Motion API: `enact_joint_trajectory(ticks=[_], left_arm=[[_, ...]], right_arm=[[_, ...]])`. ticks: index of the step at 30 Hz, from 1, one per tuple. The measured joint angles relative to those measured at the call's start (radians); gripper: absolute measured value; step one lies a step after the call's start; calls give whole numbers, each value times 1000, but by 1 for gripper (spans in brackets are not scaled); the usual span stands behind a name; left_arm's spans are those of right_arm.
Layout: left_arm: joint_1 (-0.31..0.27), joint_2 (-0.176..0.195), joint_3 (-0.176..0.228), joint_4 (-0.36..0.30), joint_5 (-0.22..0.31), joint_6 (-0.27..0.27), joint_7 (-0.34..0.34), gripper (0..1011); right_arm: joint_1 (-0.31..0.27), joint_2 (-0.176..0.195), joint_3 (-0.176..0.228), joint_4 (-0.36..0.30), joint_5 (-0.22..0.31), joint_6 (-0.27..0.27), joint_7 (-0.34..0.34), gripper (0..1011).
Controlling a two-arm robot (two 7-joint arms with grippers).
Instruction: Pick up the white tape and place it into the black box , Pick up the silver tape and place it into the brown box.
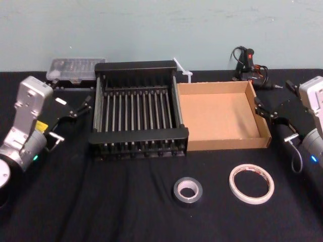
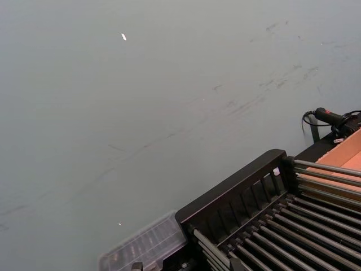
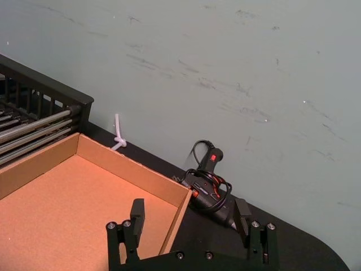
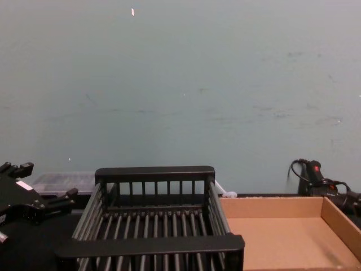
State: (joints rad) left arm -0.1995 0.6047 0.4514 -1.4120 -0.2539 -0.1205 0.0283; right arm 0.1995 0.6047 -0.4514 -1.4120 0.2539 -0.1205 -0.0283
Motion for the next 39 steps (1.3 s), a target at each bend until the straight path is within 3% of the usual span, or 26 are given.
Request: enact_joint_trajectory(ticks=[13,21,29,39], left_arm=[[0,0,0,0,0,0,0,1001],[0,0,0,0,0,0,0,1001],[0,0,0,0,0,0,0,1001],[0,0,0,0,0,0,0,1001]], right_arm=[[0,0,0,0,0,0,0,1002],[-37,10,32,-47,-11,-25,-1,1002],[-130,58,99,-190,22,50,-6,1002],[-284,145,204,-375,115,132,40,1002]])
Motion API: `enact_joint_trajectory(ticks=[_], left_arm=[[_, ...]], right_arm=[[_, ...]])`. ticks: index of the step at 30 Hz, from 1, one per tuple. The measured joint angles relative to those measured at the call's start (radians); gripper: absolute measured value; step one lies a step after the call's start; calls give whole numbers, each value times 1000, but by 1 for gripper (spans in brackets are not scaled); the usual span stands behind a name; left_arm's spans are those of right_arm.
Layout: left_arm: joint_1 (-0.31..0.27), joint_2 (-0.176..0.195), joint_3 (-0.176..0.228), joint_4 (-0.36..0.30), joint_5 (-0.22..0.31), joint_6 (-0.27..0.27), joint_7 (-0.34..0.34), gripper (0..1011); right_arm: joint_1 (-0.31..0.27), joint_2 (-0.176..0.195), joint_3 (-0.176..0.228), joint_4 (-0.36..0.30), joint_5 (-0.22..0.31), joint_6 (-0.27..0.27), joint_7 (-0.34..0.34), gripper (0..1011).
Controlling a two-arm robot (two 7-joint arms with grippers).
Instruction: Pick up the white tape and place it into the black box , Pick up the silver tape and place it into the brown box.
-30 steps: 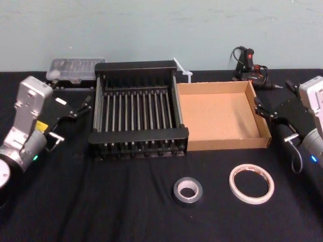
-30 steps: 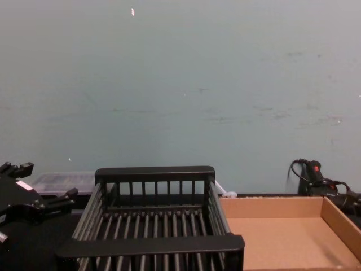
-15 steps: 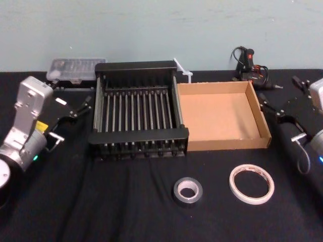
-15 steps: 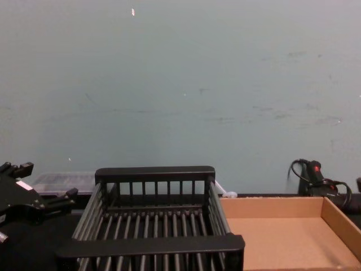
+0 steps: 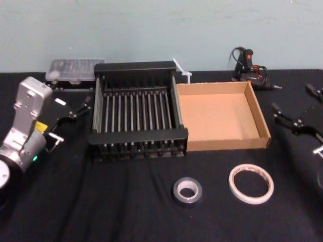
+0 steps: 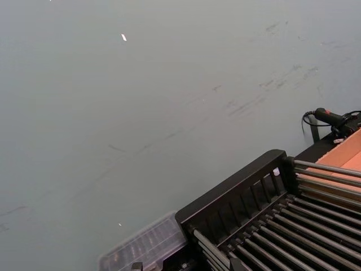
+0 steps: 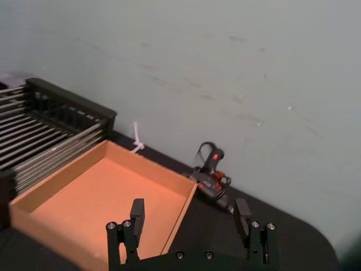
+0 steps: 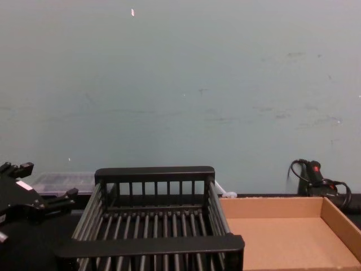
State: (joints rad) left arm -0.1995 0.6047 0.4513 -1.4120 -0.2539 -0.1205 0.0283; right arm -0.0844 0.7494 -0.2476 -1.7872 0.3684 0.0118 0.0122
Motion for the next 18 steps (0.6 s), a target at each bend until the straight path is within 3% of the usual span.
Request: enact_joint_trajectory(ticks=[9,18], left_arm=[[0,0,0,0,0,0,0,1001],[0,0,0,0,0,0,0,1001]], right_arm=[[-118,47,64,-85,74,71,59,1003],[-160,57,69,-90,97,132,111,1002]])
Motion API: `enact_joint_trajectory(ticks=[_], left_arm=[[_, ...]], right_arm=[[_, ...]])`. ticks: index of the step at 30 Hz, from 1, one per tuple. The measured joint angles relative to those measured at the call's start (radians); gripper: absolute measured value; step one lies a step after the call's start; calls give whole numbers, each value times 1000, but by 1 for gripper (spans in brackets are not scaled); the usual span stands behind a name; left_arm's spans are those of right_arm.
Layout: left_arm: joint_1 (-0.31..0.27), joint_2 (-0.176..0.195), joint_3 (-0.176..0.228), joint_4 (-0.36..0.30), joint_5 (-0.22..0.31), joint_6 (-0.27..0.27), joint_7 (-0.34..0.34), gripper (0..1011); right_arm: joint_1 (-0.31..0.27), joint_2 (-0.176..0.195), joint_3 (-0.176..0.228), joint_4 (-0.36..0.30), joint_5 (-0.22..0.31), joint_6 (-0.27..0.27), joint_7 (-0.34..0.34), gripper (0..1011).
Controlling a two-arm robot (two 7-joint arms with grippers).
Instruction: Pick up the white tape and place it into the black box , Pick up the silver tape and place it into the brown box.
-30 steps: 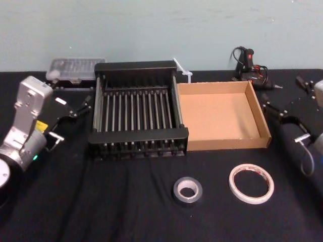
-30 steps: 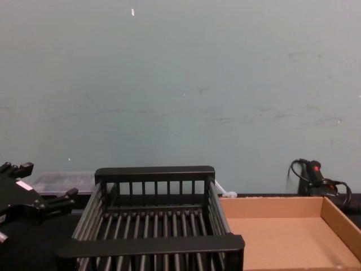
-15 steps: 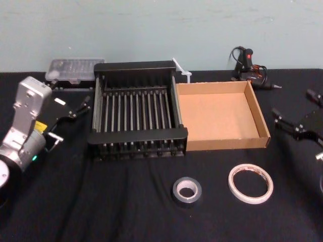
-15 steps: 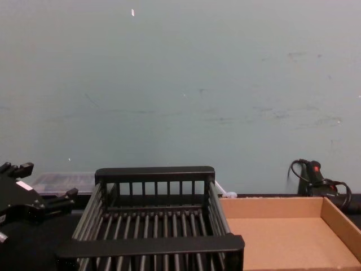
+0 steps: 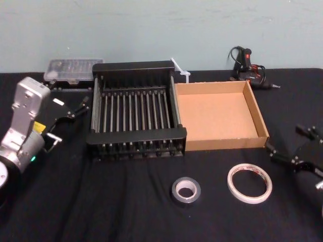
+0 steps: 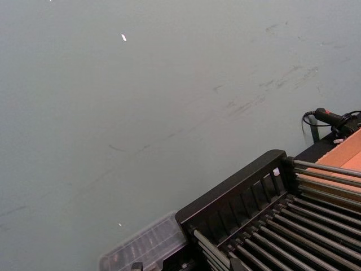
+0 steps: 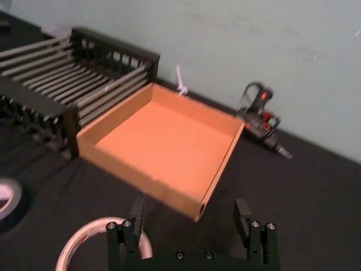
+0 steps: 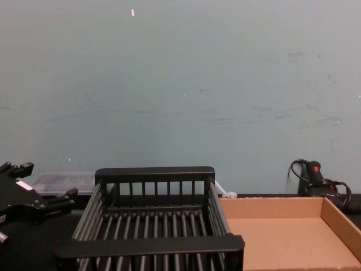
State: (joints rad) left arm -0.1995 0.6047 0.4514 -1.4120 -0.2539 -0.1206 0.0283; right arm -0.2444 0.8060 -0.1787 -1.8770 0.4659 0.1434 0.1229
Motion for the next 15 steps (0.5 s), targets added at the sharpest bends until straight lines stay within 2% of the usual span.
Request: enact_joint_trajectory(ticks=[6,15], left_arm=[[0,0,0,0,0,0,0,1001],[0,0,0,0,0,0,0,1001]], right_arm=[[0,-7,-19,20,0,41,34,1002],[32,-38,-44,68,-9,98,74,1002]])
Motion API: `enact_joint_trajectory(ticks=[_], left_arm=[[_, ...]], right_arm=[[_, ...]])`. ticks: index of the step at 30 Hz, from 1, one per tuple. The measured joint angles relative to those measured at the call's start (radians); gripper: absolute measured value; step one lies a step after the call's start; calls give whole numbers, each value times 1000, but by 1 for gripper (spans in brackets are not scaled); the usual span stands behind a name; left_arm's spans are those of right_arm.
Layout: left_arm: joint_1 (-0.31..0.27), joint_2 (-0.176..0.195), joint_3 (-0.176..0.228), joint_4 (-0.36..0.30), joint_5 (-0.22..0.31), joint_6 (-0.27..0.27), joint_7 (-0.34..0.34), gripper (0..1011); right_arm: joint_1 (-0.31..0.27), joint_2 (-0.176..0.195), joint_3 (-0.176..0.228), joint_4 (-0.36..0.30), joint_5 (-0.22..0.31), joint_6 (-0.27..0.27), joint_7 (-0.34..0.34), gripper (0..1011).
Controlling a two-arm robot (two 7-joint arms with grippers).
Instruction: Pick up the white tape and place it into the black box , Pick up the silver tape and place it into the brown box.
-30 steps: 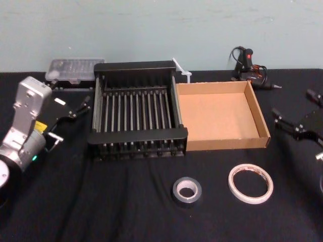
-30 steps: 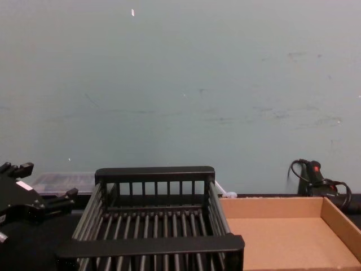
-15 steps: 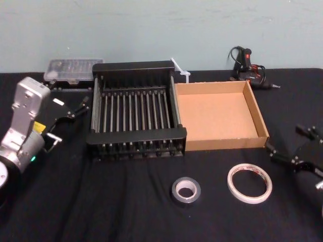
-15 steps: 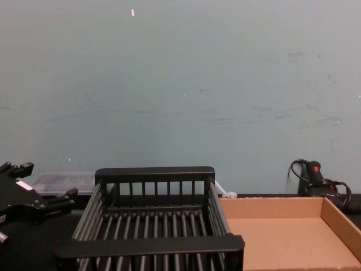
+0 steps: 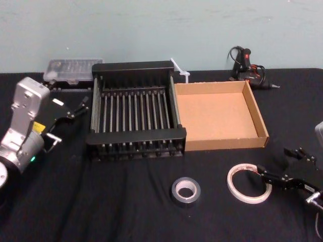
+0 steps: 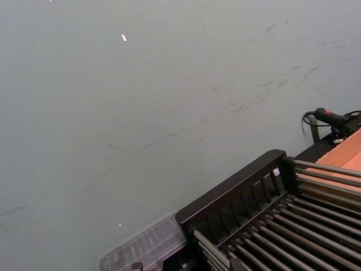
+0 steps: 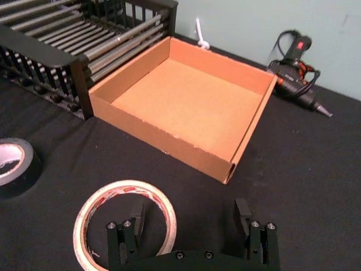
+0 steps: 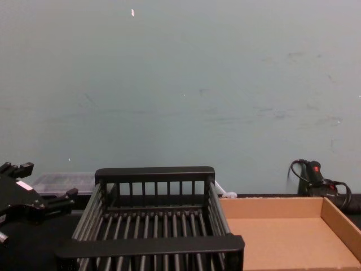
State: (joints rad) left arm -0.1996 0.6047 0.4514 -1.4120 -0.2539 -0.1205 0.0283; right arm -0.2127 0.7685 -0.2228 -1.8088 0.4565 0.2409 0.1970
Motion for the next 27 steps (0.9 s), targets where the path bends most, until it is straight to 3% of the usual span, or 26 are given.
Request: enact_joint_trajectory(ticks=[27], left_arm=[[0,0,0,0,0,0,0,1001]], right_arm=[[74,-91,-24,108,-55,54,85,1002]])
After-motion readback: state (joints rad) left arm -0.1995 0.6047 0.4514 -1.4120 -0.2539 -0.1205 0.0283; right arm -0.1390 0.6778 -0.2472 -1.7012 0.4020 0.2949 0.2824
